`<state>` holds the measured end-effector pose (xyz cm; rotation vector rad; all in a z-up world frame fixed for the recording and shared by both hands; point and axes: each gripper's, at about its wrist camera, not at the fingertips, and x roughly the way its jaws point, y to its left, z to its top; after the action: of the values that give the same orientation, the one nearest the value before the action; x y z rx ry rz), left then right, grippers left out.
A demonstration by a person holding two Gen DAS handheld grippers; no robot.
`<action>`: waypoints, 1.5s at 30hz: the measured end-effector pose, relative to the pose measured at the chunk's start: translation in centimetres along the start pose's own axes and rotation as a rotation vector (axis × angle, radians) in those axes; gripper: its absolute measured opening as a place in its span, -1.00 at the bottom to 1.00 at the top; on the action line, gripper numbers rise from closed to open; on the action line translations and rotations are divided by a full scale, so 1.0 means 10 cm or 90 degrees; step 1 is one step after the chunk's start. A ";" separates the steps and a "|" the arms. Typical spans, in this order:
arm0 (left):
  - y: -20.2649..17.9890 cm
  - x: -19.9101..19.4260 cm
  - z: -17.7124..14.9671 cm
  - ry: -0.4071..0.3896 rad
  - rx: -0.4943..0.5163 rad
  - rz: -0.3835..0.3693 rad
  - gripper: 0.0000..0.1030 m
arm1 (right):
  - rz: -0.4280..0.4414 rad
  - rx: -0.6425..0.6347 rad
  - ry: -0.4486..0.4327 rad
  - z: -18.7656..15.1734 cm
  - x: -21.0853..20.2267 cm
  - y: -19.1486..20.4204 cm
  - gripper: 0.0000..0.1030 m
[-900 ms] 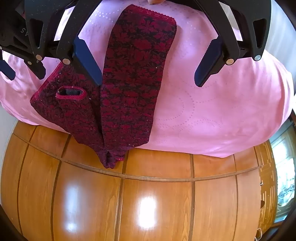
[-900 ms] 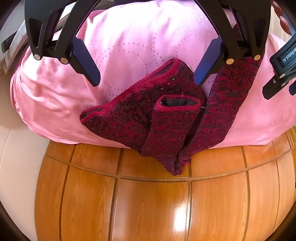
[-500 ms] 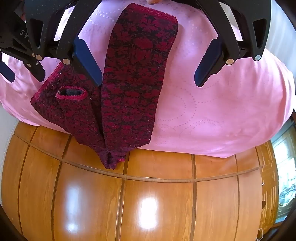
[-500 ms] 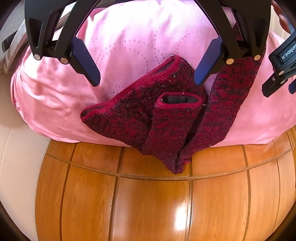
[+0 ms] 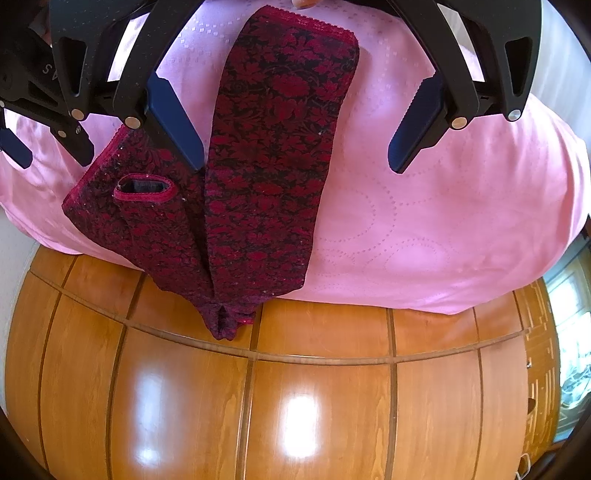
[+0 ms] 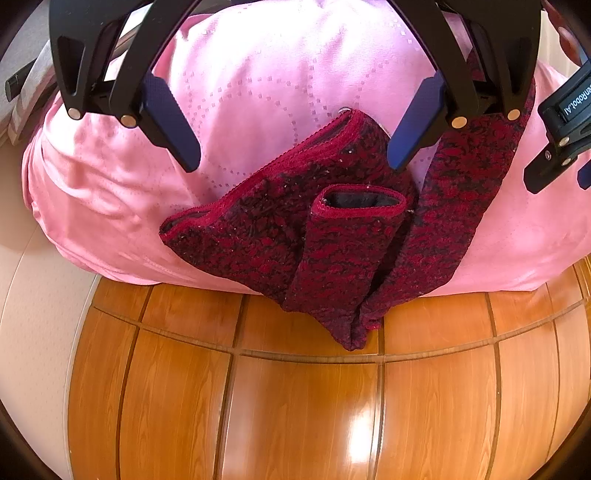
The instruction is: Fold small clothes
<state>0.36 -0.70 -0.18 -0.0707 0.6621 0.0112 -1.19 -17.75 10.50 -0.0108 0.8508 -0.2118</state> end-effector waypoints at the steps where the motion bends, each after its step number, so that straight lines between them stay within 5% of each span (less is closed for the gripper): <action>1: -0.01 -0.01 0.00 -0.002 0.003 -0.001 0.92 | -0.001 0.000 -0.002 0.01 0.00 0.00 0.96; 20: -0.08 -0.10 0.00 -0.019 0.022 -0.015 0.92 | 0.000 0.008 -0.026 0.06 -0.12 -0.06 0.96; 45: -0.12 0.13 -0.03 0.025 0.078 -0.035 0.92 | 0.003 0.007 -0.028 0.09 -0.09 -0.10 0.96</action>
<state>1.29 -1.96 -1.13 0.0290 0.6988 -0.0847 -1.26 -18.62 11.87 -0.0028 0.8060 -0.2117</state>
